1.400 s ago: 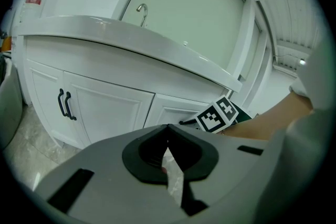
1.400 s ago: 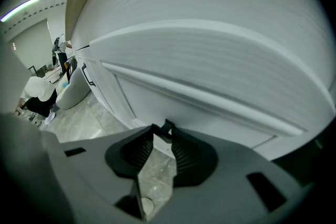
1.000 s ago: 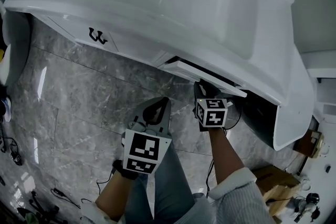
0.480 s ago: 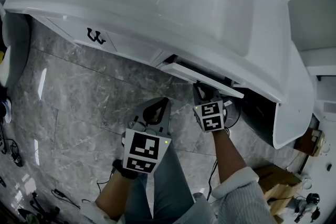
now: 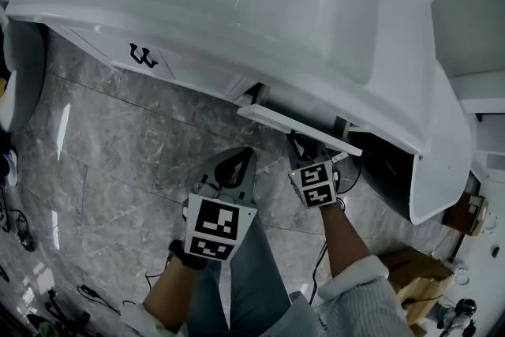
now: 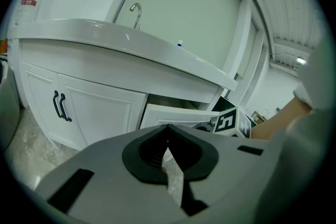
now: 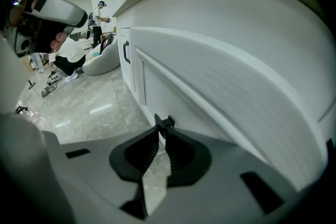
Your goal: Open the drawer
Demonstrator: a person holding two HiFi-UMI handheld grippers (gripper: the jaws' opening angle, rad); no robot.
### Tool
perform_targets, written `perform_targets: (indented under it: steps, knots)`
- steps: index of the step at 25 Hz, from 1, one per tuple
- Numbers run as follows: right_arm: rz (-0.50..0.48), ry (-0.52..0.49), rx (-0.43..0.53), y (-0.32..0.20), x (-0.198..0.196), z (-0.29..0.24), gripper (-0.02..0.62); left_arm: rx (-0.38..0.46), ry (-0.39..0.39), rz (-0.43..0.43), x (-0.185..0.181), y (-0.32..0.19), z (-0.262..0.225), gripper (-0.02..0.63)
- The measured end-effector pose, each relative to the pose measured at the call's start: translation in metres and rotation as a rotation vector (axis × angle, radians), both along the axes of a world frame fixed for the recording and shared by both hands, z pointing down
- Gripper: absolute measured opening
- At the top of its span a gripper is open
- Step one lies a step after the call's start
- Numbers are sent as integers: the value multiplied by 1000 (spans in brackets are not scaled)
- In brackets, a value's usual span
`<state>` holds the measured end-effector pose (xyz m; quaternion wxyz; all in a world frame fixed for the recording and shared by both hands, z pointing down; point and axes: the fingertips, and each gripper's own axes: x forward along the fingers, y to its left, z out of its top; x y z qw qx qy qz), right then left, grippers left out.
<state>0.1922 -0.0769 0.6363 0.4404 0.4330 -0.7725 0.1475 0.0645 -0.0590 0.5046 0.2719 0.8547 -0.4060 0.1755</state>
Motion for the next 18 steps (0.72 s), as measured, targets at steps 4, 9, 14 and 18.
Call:
perform_targets:
  steps: [4,9,14,18]
  knots:
    - [-1,-8,-6,11,-3,0,43,-1,5,4,2,1,0,15]
    - [-6,-14,-8,23,-7,1,40,-2,5,8,4,2,0,15]
    - [-14,-14,-2,35,-11,2,37,-4,3,14,5,4,1,15]
    - [-33,1,15,38,-11,1,34,-6,0,18,4,5,2,15]
